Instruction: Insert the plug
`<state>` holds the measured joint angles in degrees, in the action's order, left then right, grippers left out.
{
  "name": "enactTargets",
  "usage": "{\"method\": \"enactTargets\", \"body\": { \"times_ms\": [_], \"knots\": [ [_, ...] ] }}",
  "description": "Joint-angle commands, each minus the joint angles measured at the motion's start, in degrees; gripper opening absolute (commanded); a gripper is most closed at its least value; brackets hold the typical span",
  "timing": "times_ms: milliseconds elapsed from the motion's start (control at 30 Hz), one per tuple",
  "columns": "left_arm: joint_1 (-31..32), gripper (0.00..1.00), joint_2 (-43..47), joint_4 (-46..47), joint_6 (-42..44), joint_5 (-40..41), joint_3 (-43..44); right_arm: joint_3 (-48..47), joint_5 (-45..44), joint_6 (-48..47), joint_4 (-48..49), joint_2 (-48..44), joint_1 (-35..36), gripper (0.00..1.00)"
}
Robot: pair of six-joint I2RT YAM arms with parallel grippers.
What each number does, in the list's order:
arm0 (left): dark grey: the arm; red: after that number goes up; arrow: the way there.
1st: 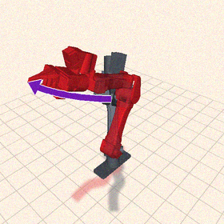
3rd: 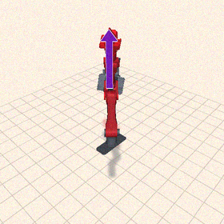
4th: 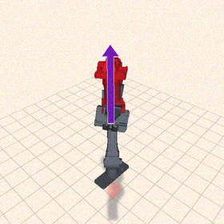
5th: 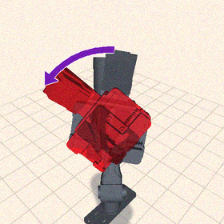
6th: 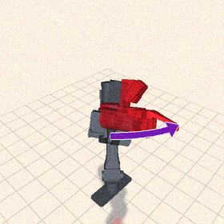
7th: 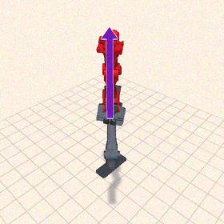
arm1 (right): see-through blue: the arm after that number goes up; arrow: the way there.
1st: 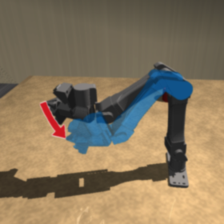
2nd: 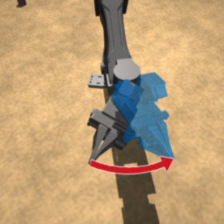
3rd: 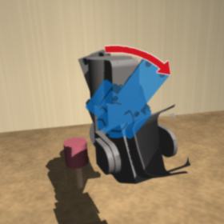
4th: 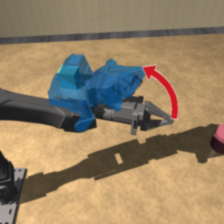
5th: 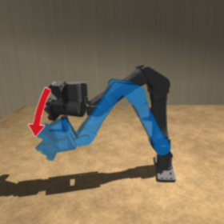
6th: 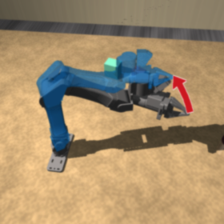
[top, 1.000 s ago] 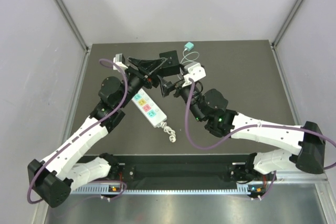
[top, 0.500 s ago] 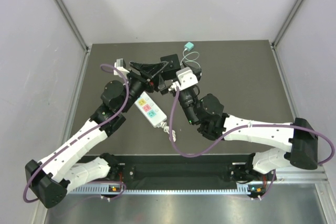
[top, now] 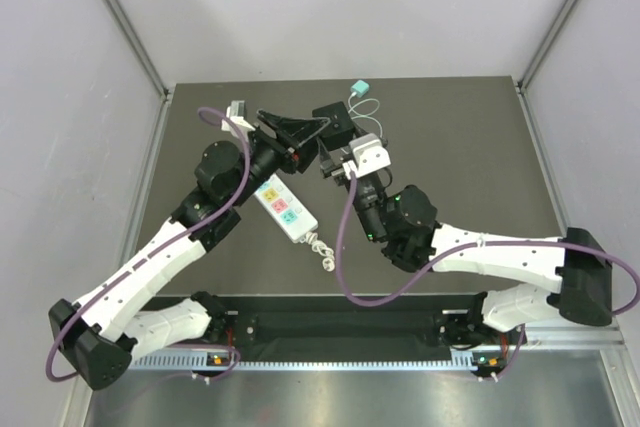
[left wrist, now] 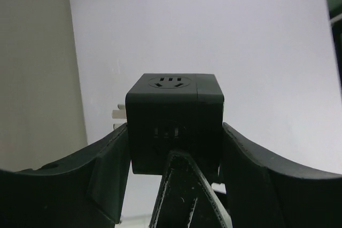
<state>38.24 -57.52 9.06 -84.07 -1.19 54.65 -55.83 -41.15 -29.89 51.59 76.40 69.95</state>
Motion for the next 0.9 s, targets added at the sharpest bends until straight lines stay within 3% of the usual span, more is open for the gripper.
{"method": "enactTargets", "body": {
  "times_ms": [0,167,367,533,700,867],
  "knots": [
    [0.3,0.68,-0.5,-4.1,9.3,-9.2,6.1,2.9,3.3,-0.8,-2.4,-4.7,-0.2,0.0],
    [0.3,0.84,1.3,-8.5,12.7,-14.9,3.9,6.8,12.6,4.7,-13.9,-13.8,-2.8,0.0],
    [0.3,0.86,4.5,-8.8,16.4,-19.9,1.3,10.1,20.3,8.3,-22.7,-22.6,-4.6,0.0],
    [0.3,0.84,5.1,-23.3,35.3,-23.4,7.2,9.7,30.4,13.9,-38.4,-29.4,-9.1,0.0],
    [0.3,0.79,4.3,-37.1,56.7,-25.2,15.7,8.9,46.0,18.7,-50.4,-34.6,-12.8,0.0],
    [0.3,0.68,-0.7,-51.5,69.0,-29.6,23.6,7.7,60.8,25.2,-58.4,-34.4,-14.3,0.0]
  ]
}}
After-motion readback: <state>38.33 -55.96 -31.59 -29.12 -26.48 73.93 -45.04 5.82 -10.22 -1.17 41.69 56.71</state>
